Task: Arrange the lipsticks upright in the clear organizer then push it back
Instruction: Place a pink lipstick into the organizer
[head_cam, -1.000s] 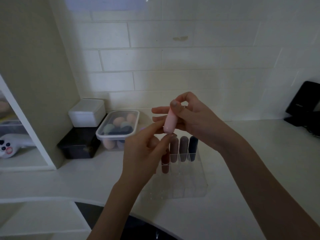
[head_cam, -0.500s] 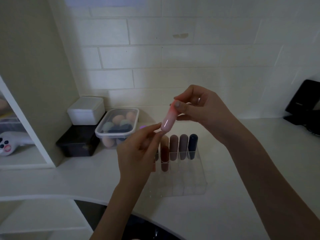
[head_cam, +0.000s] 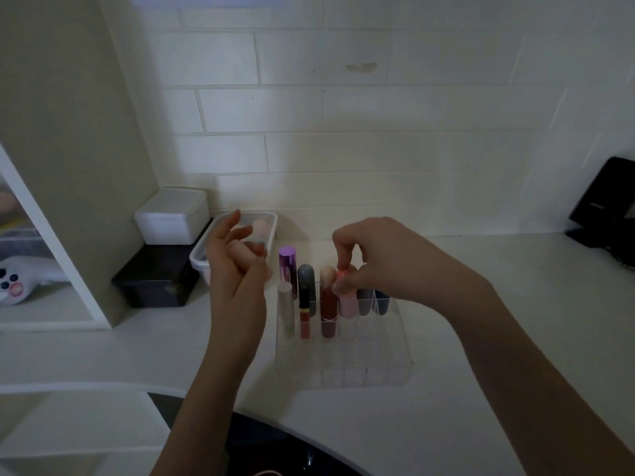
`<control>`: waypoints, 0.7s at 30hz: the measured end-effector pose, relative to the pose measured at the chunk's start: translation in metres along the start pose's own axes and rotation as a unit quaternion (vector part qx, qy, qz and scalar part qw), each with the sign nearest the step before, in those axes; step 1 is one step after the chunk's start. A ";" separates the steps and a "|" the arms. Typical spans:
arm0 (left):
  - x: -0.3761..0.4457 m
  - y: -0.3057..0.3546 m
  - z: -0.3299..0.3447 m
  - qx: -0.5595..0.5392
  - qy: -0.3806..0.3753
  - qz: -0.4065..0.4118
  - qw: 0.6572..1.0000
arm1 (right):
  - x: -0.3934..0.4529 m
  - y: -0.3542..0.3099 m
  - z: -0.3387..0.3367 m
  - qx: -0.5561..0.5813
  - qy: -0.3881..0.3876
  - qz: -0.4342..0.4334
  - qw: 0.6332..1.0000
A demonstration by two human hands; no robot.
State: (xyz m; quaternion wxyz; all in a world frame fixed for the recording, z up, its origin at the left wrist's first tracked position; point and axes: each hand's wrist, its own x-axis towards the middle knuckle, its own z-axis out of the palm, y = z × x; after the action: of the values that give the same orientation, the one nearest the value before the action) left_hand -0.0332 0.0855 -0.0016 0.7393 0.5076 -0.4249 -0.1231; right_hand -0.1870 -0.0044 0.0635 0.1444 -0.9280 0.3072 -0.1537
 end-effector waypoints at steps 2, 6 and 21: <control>0.001 0.000 -0.001 -0.015 -0.004 -0.002 1.000 | 0.000 -0.003 0.001 0.003 -0.010 -0.004 1.000; 0.000 0.002 0.002 -0.046 0.001 -0.007 0.999 | -0.001 -0.002 0.005 0.008 -0.049 0.019 0.999; 0.032 -0.038 -0.002 0.033 -0.092 -0.080 0.992 | 0.010 0.095 0.015 0.227 0.126 0.082 0.962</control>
State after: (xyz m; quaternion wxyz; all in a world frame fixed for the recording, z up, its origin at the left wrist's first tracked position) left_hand -0.0028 0.0496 -0.0186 0.6680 0.5505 -0.4529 -0.2137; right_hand -0.2238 -0.0806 0.0173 0.3234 -0.8154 0.3551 -0.3231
